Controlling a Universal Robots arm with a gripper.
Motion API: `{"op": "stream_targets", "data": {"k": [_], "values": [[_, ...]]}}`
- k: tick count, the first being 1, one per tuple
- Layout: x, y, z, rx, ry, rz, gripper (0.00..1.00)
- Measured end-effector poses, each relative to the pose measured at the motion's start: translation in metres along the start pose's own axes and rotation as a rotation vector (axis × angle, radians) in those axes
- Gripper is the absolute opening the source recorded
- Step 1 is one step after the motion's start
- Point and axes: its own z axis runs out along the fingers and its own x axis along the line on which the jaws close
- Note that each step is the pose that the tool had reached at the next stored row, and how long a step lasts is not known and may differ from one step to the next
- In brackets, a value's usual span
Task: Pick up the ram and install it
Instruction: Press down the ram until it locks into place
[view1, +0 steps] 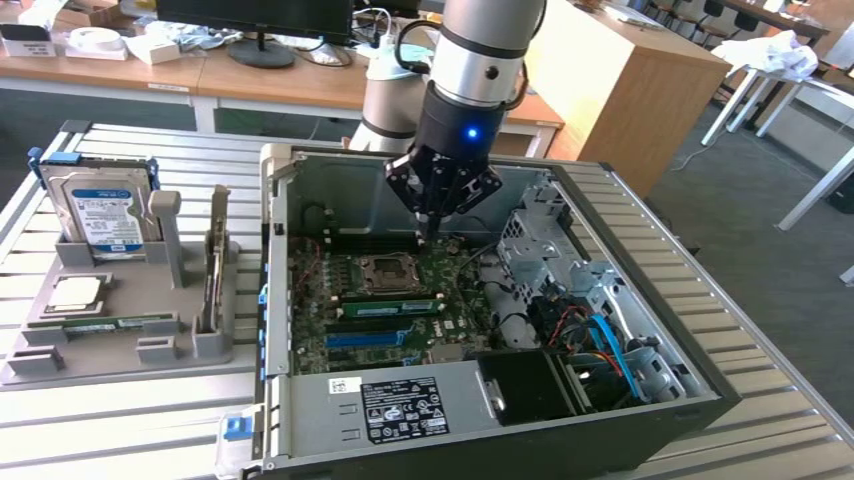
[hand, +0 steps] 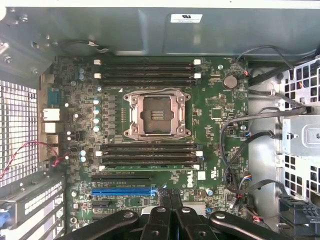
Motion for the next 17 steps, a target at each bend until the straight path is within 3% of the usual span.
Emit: {"op": "stream_targets", "data": {"k": [8, 17], "values": [[0.011, -0.0003, -0.0002, 0.0003, 0.0002, -0.009, 0.1], [0.0113, -0.0004, -0.0002, 0.0003, 0.0004, -0.011, 0.1]]}}
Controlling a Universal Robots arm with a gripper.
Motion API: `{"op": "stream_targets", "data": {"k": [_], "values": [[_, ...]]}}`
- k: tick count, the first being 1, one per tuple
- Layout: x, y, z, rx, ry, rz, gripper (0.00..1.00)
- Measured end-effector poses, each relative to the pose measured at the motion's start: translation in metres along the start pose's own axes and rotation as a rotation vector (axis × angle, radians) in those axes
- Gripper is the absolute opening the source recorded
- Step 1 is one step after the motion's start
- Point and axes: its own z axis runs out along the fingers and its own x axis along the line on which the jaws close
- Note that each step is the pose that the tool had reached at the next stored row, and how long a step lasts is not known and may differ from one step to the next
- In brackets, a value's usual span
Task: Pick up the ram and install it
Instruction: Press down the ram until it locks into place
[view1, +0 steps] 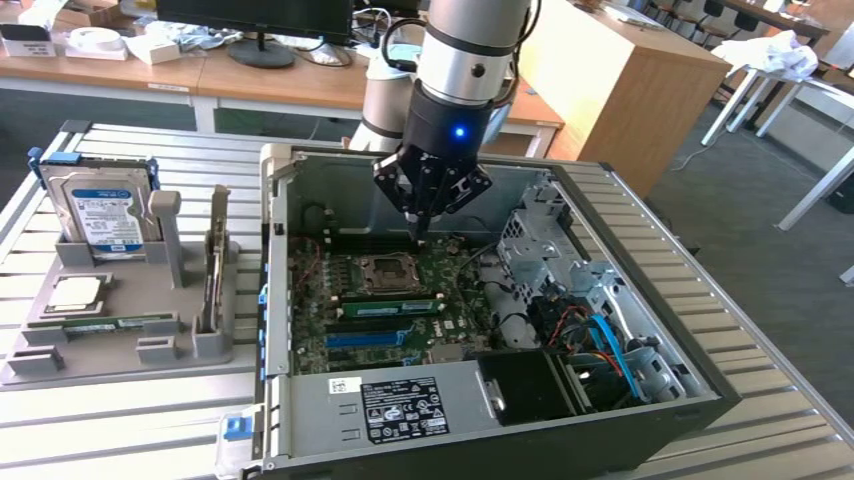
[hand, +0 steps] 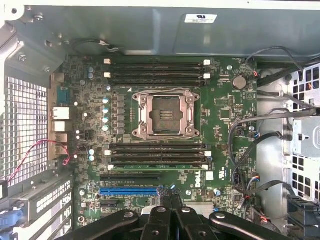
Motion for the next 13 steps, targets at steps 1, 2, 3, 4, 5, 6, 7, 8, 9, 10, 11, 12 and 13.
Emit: {"op": "stream_targets", "data": {"k": [1, 2, 3, 4, 5, 6, 7, 8, 9, 10, 11, 12, 13], "values": [[0.0, 0.0, 0.0, 0.0, 0.0, -0.002, 0.1], [0.0, 0.0, 0.0, -0.0001, 0.0001, -0.004, 0.1], [0.0, 0.0, 0.0, -0.0001, 0.0001, -0.007, 0.1], [0.0, 0.0, 0.0, -0.0001, 0.0002, -0.011, 0.1], [0.0, 0.0, 0.0, -0.0002, 0.0002, -0.015, 0.1], [0.0001, 0.0, 0.0, -0.0002, 0.0003, -0.018, 0.1], [0.0001, 0.0, 0.0001, -0.0003, 0.0004, -0.021, 0.1], [0.0001, 0.0, 0.0, -0.0004, 0.0005, -0.024, 0.1], [0.0, 0.0, 0.0, -0.0004, 0.0005, -0.027, 0.1], [0.0, 0.0, 0.0001, -0.0004, 0.0006, -0.029, 0.1], [0.0, 0.0, 0.0001, -0.0004, 0.0006, -0.029, 0.1], [0.0, 0.0, 0.0001, -0.0004, 0.0005, -0.029, 0.1], [0.0, 0.0, 0.0, -0.0004, 0.0006, -0.029, 0.1]]}}
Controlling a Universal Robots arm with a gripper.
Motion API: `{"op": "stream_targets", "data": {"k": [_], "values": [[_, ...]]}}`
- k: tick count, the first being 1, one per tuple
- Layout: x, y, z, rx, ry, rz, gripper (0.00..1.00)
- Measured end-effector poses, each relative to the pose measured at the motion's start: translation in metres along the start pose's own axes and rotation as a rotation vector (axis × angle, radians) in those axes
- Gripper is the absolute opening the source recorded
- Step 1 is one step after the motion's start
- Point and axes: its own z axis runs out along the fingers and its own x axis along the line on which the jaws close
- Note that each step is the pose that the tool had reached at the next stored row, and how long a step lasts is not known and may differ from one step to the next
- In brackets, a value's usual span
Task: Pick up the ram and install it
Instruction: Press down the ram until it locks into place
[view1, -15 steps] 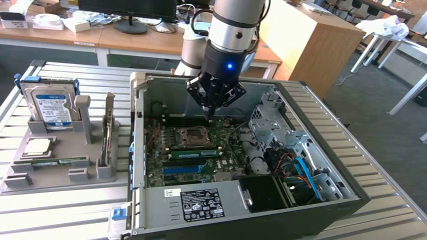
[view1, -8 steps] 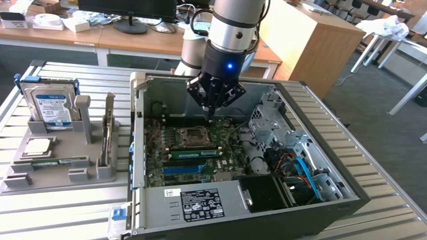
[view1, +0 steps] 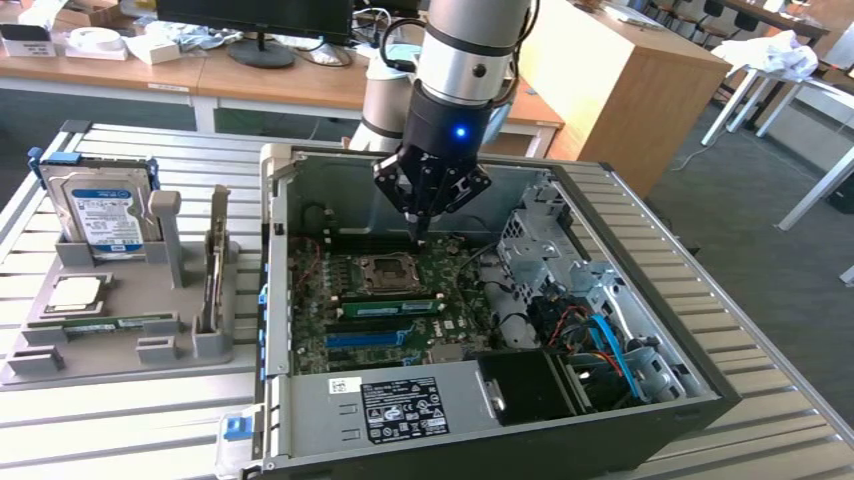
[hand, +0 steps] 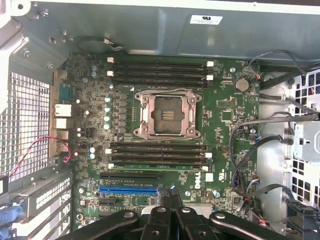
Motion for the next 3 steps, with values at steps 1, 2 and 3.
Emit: {"op": "stream_targets", "data": {"k": [1, 2, 3], "values": [[0.0, 0.0, 0.0, -0.0001, 0.0, 0.0, 0.1], [0.0, 0.0, 0.0, 0.0, 0.0, 0.0, 0.1], [0.0, 0.0, 0.0, -0.0001, 0.0, 0.0, 0.1]]}}
